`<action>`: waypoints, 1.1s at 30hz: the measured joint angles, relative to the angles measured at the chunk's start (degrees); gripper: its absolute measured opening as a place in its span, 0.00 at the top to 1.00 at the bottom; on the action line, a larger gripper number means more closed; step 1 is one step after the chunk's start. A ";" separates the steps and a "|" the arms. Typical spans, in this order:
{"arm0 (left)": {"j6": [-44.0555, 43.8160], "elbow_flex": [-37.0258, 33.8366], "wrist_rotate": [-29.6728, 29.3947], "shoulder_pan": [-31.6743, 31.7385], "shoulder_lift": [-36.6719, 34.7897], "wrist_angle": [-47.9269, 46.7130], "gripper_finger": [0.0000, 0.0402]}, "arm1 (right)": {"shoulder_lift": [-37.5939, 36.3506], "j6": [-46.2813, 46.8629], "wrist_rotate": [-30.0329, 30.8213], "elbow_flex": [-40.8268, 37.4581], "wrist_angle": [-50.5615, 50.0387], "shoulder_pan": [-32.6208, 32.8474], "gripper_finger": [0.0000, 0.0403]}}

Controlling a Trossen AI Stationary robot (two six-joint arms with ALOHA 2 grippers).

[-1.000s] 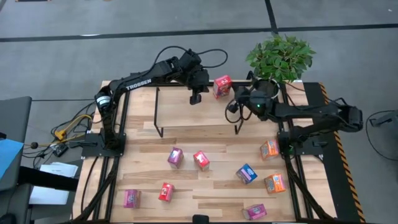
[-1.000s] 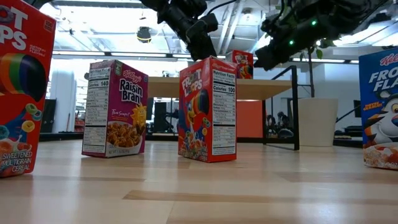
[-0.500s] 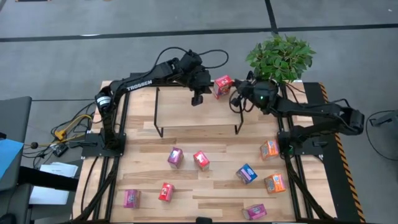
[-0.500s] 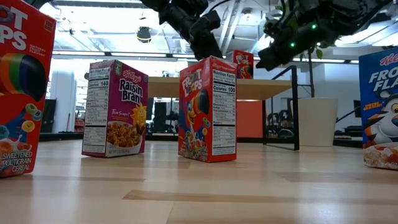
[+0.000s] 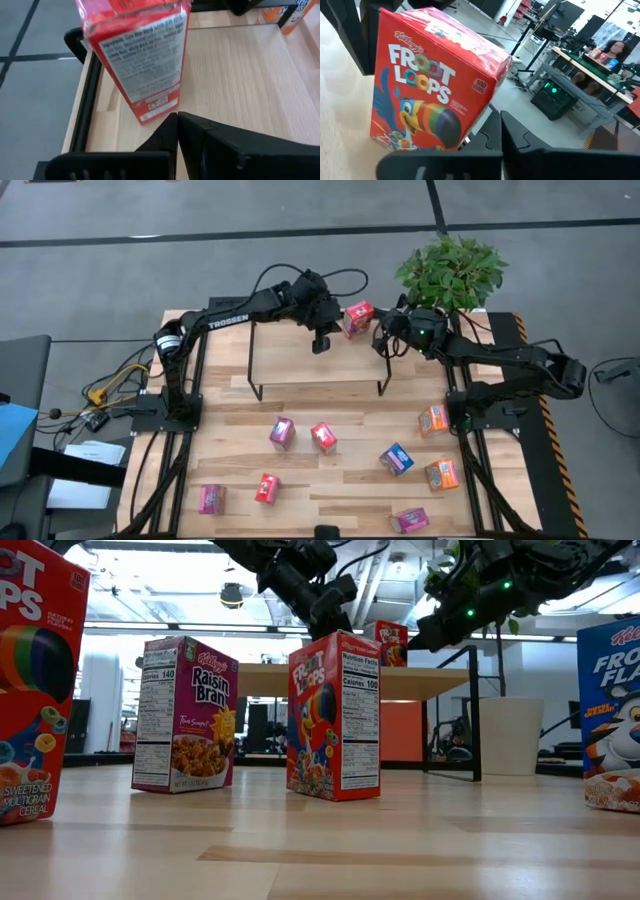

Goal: Stack cereal on shelf
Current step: Put the top left red cereal box on the shelf

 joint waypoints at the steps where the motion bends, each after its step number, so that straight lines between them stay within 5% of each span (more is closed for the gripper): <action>1: 0.02 0.00 -0.30 0.00 0.00 1.10 1.00 | 0.00 0.00 0.00 0.01 0.01 0.00 0.97; 9: 0.01 0.02 -1.20 0.00 0.00 6.43 1.00 | 0.00 1.34 0.49 0.00 -2.36 1.47 0.95; 33: 0.30 0.04 -7.83 0.28 -0.02 2.19 1.00 | -2.35 0.05 6.11 0.02 -5.00 8.09 0.93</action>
